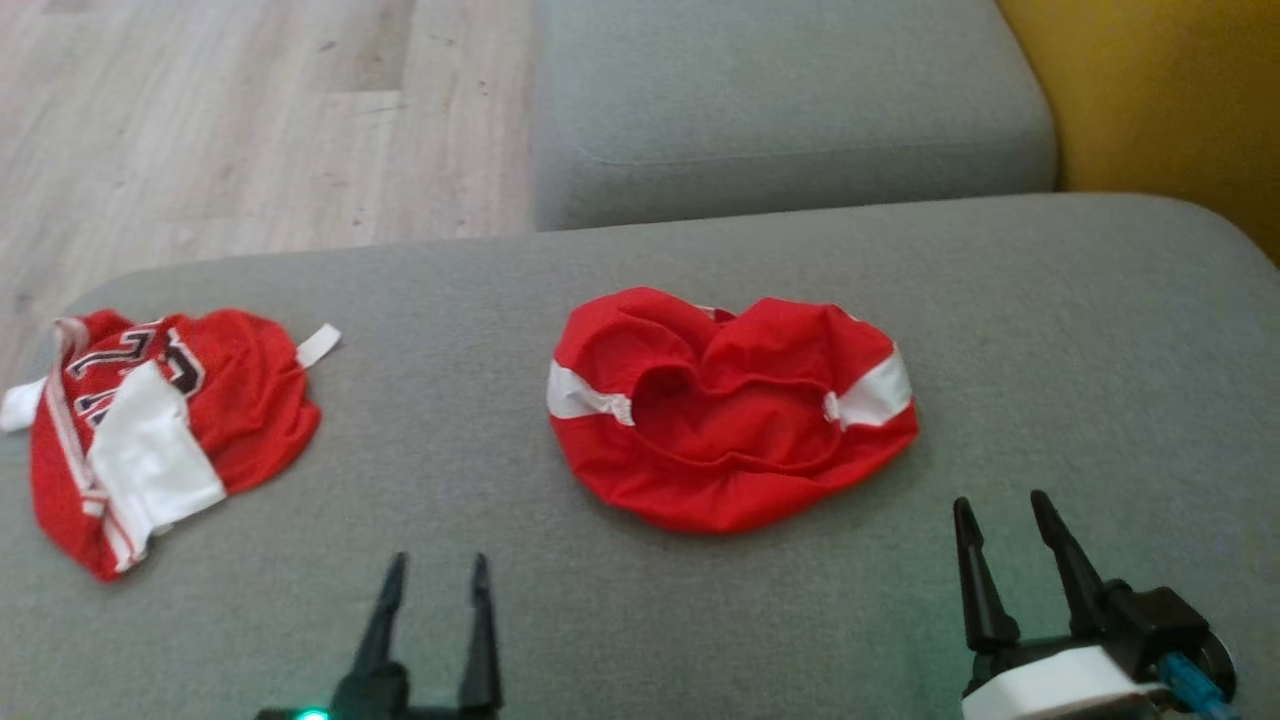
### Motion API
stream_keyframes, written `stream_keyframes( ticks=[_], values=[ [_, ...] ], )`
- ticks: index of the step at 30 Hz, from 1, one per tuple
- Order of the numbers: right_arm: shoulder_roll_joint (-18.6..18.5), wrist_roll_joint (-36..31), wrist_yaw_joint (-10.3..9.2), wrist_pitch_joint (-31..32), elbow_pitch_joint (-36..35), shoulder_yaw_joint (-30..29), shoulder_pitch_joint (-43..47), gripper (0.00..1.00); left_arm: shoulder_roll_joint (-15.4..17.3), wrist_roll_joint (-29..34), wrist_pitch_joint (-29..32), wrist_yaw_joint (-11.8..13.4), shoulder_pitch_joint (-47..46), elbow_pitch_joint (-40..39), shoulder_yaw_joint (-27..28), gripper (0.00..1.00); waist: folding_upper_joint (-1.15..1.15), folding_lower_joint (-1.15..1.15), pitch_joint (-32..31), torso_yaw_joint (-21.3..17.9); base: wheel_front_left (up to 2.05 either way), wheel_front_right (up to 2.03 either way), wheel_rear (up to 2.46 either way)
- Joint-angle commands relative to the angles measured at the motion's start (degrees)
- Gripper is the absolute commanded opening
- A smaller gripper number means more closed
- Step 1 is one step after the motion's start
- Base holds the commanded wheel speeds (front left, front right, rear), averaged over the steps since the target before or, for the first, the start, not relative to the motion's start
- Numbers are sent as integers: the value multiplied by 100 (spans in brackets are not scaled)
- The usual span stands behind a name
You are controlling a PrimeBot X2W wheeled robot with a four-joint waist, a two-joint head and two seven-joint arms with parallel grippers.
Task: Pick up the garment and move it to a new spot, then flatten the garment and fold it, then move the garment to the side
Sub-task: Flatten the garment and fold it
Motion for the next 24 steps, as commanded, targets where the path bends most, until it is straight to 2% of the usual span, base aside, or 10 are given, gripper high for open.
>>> stream_keyframes(
  ticks=[1,7,10,14,16,24],
  values=[
    [-29,41,22,-22,-235,188,-202,100,-45,-79,-53,-99,-486,-10,-24,100,0,0,104,-194,0,0,0],
    [-29,-24,22,-22,-285,370,-258,100,-45,-465,-14,-387,-1458,709,-893,100,0,0,320,-668,0,0,0],
    [-29,-68,22,-22,-295,426,-313,100,-45,-874,282,-553,-2066,1037,-1431,100,0,0,460,-906,0,0,0],
    [-29,-118,22,-22,-327,477,-405,100,-45,-1253,707,-553,-2934,1384,-2103,100,0,0,734,-1184,0,0,0],
    [-29,-133,22,-22,-334,501,-437,100,-45,-1379,820,-542,-3137,1453,-2258,100,0,0,818,-1258,0,0,0],
    [-29,-117,22,-22,-384,639,-690,100,-46,-2914,1716,-384,-4420,2105,-3243,100,0,0,1267,-1676,0,0,0]
  ],
)
